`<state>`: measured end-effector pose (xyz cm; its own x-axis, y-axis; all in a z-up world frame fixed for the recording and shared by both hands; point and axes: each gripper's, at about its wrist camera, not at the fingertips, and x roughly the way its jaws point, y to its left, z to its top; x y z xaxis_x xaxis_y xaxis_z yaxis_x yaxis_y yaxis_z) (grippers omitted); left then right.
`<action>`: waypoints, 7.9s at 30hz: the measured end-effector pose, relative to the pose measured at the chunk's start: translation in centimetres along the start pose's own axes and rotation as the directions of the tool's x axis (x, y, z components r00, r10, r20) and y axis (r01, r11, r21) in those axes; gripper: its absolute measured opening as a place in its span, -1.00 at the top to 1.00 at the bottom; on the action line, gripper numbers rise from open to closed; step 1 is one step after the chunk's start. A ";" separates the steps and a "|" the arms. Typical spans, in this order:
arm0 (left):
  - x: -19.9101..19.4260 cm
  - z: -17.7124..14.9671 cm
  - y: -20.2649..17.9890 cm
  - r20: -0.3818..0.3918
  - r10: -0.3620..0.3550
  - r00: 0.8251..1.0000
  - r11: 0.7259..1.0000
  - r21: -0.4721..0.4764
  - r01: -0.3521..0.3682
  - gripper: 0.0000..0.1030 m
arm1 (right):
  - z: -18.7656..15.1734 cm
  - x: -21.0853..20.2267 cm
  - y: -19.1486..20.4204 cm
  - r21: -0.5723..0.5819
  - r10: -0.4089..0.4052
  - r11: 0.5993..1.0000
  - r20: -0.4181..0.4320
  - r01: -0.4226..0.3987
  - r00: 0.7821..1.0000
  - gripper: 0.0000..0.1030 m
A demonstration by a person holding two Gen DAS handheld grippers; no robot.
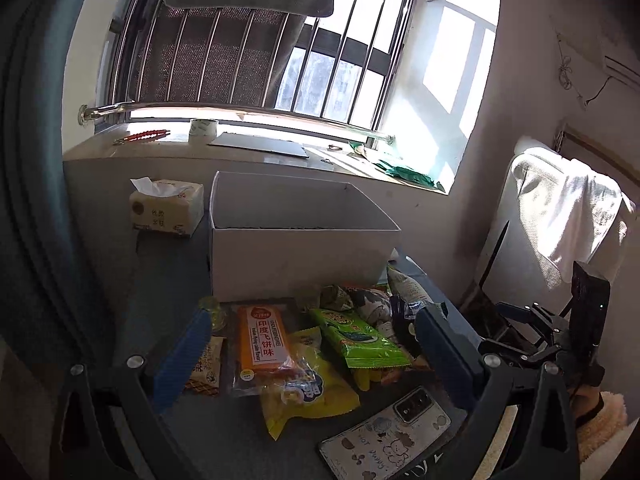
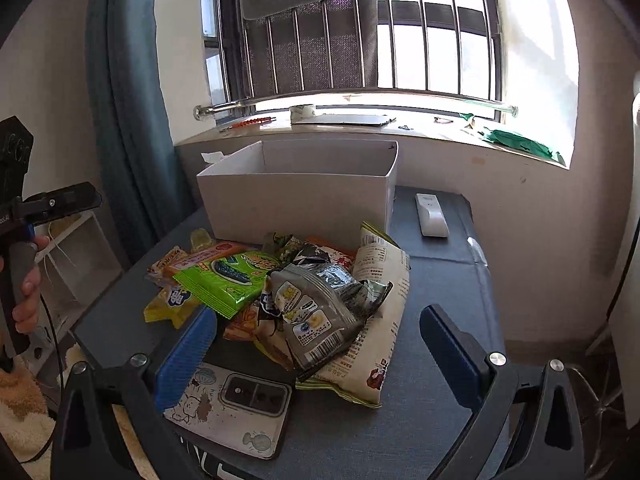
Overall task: Organize snacks
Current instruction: 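Grasp the grey snack bag with the right gripper and lift it, then place the grey bag in the box with the right gripper while the left gripper carries the orange packet there, then grasp the tall white peanut bag with the right gripper, then drop the peanut bag into the box with the right gripper while the left gripper places the small cake packet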
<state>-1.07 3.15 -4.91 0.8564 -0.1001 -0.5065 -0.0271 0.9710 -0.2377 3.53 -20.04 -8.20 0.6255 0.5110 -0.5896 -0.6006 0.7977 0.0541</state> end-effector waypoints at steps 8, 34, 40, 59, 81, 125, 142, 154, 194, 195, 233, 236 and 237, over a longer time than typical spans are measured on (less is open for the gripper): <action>0.2 -0.9 0.4 -0.027 0.018 0.999 1.000 0.008 -0.018 -1.00 | 0.9 3.7 0.1 -0.126 0.065 0.989 -0.104 -0.078 0.992 -1.00; 3.3 -2.5 2.3 -0.147 0.028 0.989 0.999 -0.021 -0.032 -1.00 | 1.0 9.9 0.3 -0.393 0.140 0.877 -0.342 -0.277 0.929 -0.45; 6.6 -2.1 3.1 -0.236 0.026 0.971 0.999 -0.034 -0.035 -1.00 | 1.3 7.3 -0.7 -0.206 0.207 0.940 -0.286 -0.271 0.936 -0.45; 19.1 -2.0 4.2 -0.539 0.146 0.830 0.982 -0.021 -0.186 -0.99 | 0.1 -0.9 -0.6 0.072 0.283 0.958 -0.051 -0.279 0.958 -0.45; 8.3 2.0 0.2 -0.126 0.047 0.991 0.999 -0.010 -0.049 -0.09 | 2.7 1.1 0.4 0.110 0.281 0.955 -0.034 -0.275 0.959 -0.45; 13.7 13.5 4.2 0.002 0.198 0.980 0.980 -0.018 -0.198 -1.00 | 18.1 12.8 -6.9 0.247 0.018 0.969 -0.010 -0.015 1.000 -1.00; 2.8 -0.3 1.8 0.006 0.043 0.999 0.996 -0.081 -0.042 -1.00 | 2.0 0.8 -4.1 0.285 -0.012 0.959 0.030 0.002 0.999 -1.00; 1.4 -1.8 2.3 0.001 0.087 0.996 0.993 -0.079 -0.087 -1.00 | -1.0 3.4 -5.1 0.280 -0.046 0.957 -0.098 0.072 0.994 -1.00; 12.6 -4.1 11.0 -0.353 0.234 0.906 0.970 0.030 -0.239 -0.99 | -0.6 1.8 -6.9 0.372 0.097 0.925 -0.029 -0.079 0.995 0.34; 13.1 -4.2 11.1 -0.362 0.234 0.902 0.971 0.038 -0.236 -0.99 | -0.8 1.5 -6.7 0.370 0.099 0.926 -0.031 -0.081 0.995 0.34; 16.5 16.6 3.7 -0.002 0.026 1.000 0.999 -0.038 -0.026 0.14 | 20.1 13.7 -5.2 0.264 0.153 0.953 0.012 -0.151 0.988 0.33; 19.2 16.9 3.7 -0.047 0.059 0.997 0.998 -0.022 -0.060 0.14 | 21.8 16.7 -6.2 0.295 0.143 0.948 -0.045 -0.123 0.989 0.33; 19.8 16.9 3.7 -0.058 0.060 0.996 0.998 -0.018 -0.061 0.14 | 22.0 17.3 -6.6 0.308 0.143 0.944 -0.057 -0.119 0.988 0.33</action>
<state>24.50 8.41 -1.83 0.8217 -0.0540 -0.5674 -0.0889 0.9712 -0.2212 29.30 -9.40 -1.05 0.5038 0.6008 -0.6207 -0.4880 0.7908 0.3693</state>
